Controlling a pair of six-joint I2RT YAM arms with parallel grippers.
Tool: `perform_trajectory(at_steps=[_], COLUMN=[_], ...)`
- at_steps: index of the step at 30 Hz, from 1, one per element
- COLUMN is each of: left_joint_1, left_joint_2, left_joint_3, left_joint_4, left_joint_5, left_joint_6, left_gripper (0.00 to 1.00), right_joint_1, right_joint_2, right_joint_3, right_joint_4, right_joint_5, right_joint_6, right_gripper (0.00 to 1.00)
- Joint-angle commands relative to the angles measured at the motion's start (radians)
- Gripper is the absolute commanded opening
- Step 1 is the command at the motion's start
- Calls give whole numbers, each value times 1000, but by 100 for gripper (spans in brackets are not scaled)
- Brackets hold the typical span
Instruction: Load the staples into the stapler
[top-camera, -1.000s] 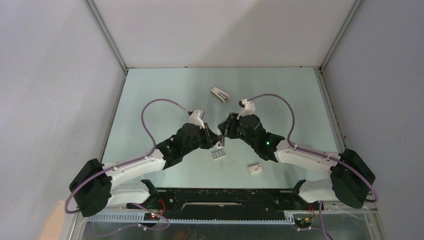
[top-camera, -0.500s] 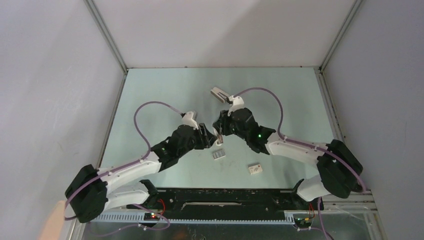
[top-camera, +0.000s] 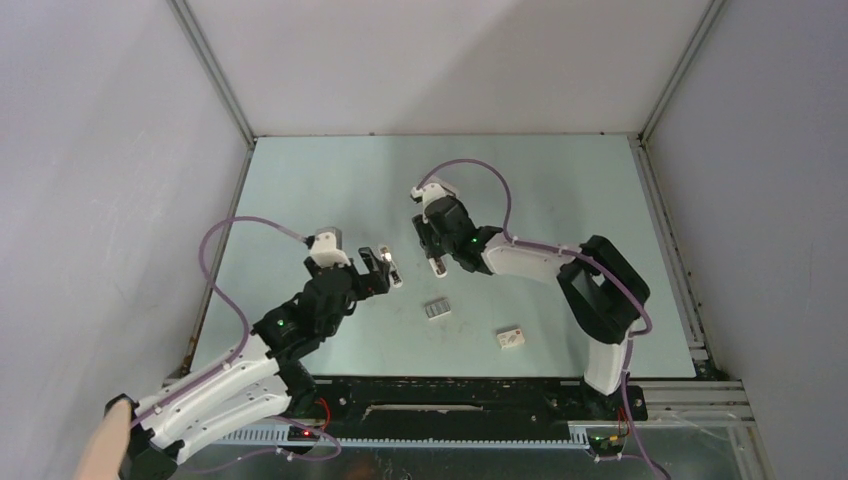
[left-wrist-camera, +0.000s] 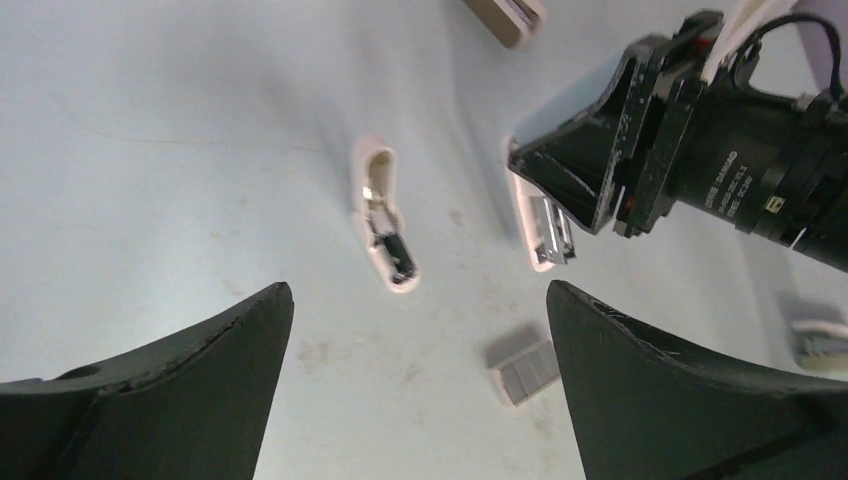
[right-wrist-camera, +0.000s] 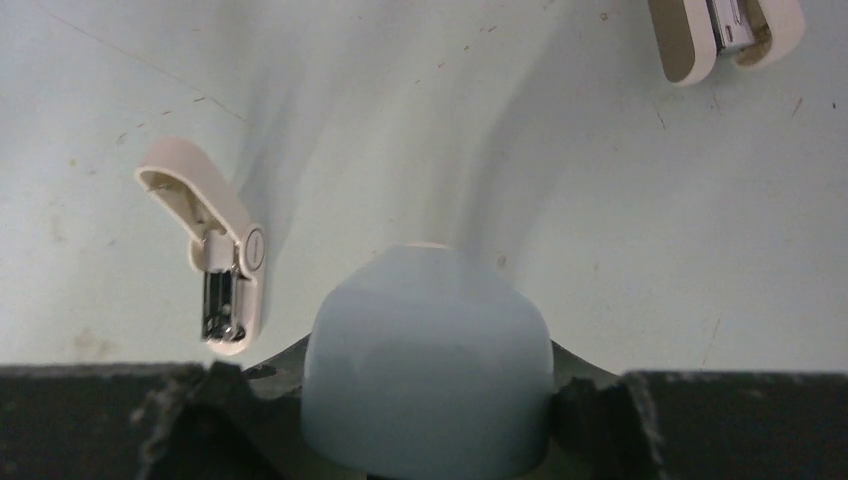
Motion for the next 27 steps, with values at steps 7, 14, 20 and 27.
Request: perform_trajectory(at_steps=[7, 14, 20, 27], left_joint_1=[4, 4, 4, 4], left_joint_2=[-47, -26, -12, 13], left_joint_3=[-93, -102, -96, -79], left_joint_4=[28, 62, 63, 37], left_joint_5=[-237, -192, -131, -73], left_joint_6=[109, 144, 150, 136], left_gripper=[100, 100, 100, 100], right_joint_1=[11, 8, 6, 9], right_joint_2=[170, 188, 172, 148], right_joint_3=[199, 218, 218, 217], right_joint_4=[-97, -126, -140, -179], right_joint_5=[57, 29, 4, 17], right_joint_6=[-95, -50, -36, -21], right_gripper=[15, 35, 52, 55])
